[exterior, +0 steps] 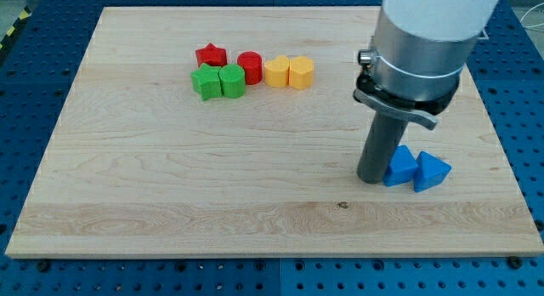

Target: Nudge the yellow heart down

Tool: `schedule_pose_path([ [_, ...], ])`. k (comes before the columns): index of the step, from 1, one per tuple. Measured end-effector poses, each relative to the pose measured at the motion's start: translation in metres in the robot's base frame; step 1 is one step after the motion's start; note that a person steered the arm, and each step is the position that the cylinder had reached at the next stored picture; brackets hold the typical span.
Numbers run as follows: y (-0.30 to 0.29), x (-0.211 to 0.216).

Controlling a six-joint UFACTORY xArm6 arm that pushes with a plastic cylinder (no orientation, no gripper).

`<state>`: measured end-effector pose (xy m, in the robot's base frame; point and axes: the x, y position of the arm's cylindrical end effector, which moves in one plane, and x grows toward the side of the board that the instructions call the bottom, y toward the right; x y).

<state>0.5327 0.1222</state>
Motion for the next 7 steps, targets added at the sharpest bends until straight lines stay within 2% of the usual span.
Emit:
schedule_pose_path([
  [1, 0.014, 0.0],
  [3, -0.002, -0.008],
  [5, 0.014, -0.072],
  [7, 0.026, -0.158],
])
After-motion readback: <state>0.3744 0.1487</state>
